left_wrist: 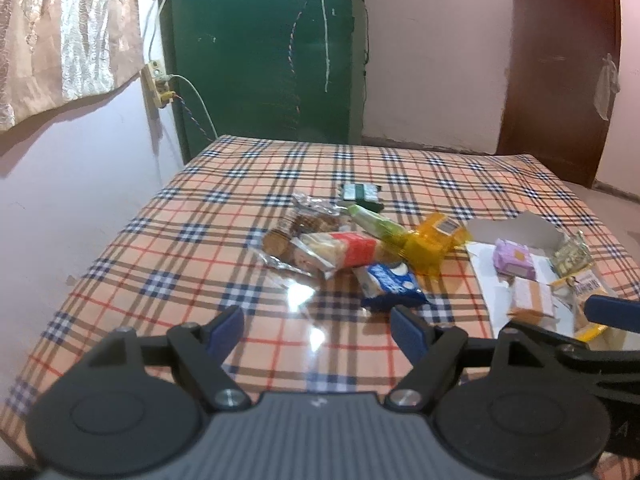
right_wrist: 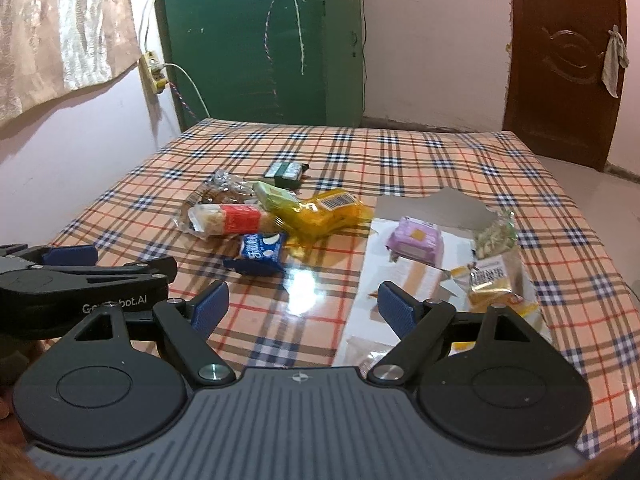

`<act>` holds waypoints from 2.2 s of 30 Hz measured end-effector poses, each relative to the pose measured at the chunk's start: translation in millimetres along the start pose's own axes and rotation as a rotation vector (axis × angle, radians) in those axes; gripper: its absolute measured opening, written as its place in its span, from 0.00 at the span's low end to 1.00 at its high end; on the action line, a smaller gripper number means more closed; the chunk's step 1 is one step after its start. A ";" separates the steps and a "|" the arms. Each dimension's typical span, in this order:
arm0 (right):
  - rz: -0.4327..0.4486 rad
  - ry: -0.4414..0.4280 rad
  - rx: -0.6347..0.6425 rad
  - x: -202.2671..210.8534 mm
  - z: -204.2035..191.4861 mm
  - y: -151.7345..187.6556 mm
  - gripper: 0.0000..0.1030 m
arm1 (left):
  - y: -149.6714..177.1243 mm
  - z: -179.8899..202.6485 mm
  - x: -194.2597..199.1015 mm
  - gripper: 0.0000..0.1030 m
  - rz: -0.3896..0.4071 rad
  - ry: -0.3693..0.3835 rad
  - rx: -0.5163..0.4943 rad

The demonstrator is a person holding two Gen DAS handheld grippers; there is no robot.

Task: Organize snacks
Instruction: 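Move both grippers back to the snack pile, then grasp the red-labelled packet with the left gripper while the right grasps the blue cookie packet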

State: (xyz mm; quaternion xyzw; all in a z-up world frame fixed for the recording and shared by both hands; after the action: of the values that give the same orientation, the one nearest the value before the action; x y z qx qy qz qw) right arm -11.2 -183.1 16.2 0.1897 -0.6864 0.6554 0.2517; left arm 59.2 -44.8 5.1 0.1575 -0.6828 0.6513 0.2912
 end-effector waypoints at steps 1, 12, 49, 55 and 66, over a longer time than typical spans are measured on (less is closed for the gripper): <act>-0.001 -0.004 0.002 -2.8 -1.6 -1.3 0.99 | -1.1 -1.9 -1.5 0.77 0.000 -0.003 0.002; -0.003 -0.027 0.031 -31.1 -15.6 -15.5 1.00 | -21.7 -18.7 -32.8 0.83 0.029 -0.043 -0.031; -0.101 -0.099 0.046 -113.7 -29.2 -18.6 1.00 | 2.6 -38.8 -104.7 0.33 -0.038 0.047 -0.219; -0.125 -0.175 0.152 -142.0 -48.4 -26.7 1.00 | -1.8 -54.3 -107.2 0.40 -0.021 0.043 -0.171; -0.226 -0.177 0.243 -185.6 -57.5 -32.7 0.64 | 1.0 -51.7 -121.3 0.32 -0.036 0.022 -0.103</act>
State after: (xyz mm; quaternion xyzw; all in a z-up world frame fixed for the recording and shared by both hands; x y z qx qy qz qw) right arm 162.4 -141.0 -67.0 0.3516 -0.5959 0.6818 0.2375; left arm 163.3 -13.9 -69.8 0.1473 -0.7092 0.6116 0.3182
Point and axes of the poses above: each gripper's, at about its wrist camera, not at the fingertips, and x roughly against the way its jaws point, z to its right, y to its underside, the point moved 2 cm from there along -x, roughly the way its jaws point, and after that the axes turned 4 degrees about y, right-handed, at the moved point
